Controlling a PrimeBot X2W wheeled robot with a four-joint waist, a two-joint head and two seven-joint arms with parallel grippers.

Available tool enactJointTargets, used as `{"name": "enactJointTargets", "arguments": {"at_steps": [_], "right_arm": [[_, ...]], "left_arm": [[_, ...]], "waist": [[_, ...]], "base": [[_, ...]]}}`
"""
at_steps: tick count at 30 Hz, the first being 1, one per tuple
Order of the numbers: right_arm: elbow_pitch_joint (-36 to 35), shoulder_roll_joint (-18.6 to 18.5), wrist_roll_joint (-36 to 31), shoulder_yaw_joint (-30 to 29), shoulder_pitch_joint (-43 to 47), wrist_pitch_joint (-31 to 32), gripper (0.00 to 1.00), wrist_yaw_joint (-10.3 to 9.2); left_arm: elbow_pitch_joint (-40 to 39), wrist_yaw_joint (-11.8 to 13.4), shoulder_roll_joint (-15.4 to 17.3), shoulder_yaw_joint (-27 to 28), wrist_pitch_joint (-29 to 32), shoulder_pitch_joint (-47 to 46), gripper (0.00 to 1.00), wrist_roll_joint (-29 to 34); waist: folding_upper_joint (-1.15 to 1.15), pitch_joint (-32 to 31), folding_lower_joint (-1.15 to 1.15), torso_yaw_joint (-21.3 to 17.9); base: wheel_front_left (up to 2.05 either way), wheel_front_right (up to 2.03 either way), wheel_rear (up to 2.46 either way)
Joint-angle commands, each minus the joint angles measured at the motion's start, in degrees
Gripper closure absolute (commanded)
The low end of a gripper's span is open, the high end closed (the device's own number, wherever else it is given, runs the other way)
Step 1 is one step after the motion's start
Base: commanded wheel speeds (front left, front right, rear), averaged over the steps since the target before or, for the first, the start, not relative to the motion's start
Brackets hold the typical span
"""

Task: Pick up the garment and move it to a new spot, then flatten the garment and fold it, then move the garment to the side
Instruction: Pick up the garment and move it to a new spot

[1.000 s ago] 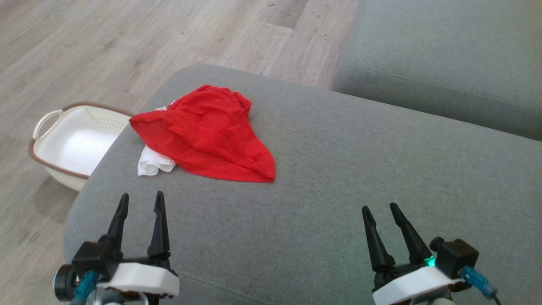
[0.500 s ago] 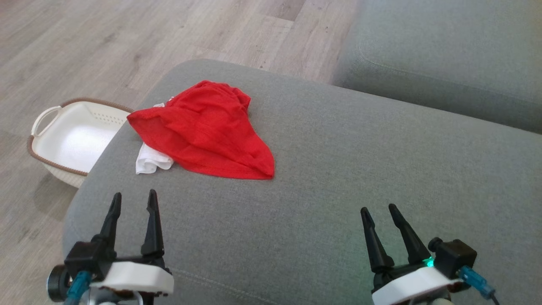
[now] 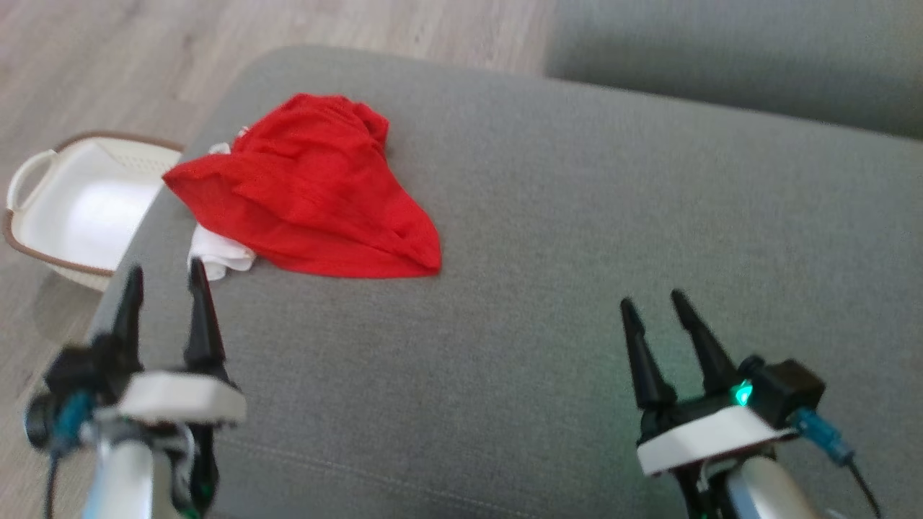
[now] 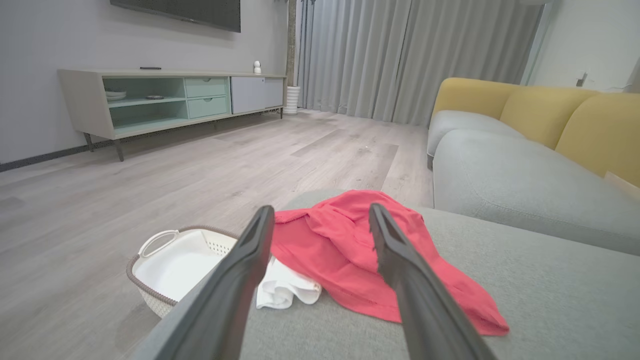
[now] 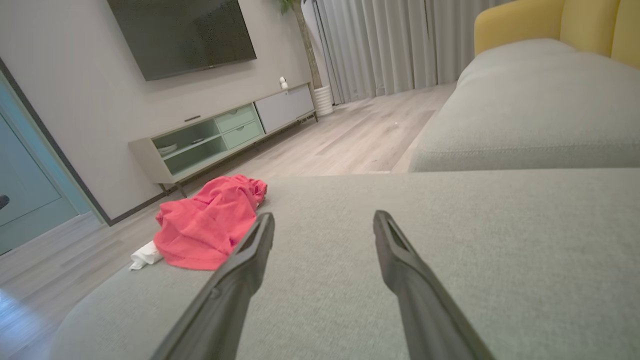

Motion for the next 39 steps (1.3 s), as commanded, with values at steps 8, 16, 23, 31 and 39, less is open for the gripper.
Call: {"name": "enactJointTargets", "arguments": {"at_steps": [8,16,23,31,39], "right_arm": [[-5.31,-0.19,-3.34,-2.43,-5.01,0.79,0.00,-0.05],[-9.46,-0.19,-6.65,-6.02,-6.41,3.48,0.00,-0.05],[-12.71,-0.19,-8.59,-6.67,-7.11,5.47,0.00,-0.05],[-15.24,-0.19,-9.78,-7.09,-7.31,6.70,0.00,-0.05],[-14.77,-0.19,-9.51,-7.23,-7.01,6.44,0.00,-0.05]], "left_arm": [[11.47,-3.22,7.61,2.71,1.19,-16.32,0.00,0.56],[26.44,-6.32,15.15,-0.63,9.96,-31.11,0.00,1.08],[37.94,-7.29,17.66,-6.50,15.54,-40.77,0.00,-2.36],[45.15,-7.32,19.38,-16.68,21.87,-46.51,0.00,-10.96],[46.08,-7.33,21.13,-24.56,18.66,-47.88,1.00,-16.98]], "waist": [[0.00,8.53,0.00,-3.47],[0.00,14.88,0.00,-5.14],[0.00,19.49,0.00,-6.96],[0.00,22.73,0.00,-8.38],[0.00,21.54,0.00,-8.65]], "base": [[0.00,0.00,0.00],[0.00,0.00,0.00],[0.00,0.00,0.00],[0.00,0.00,0.00],[0.00,0.00,0.00]]}}
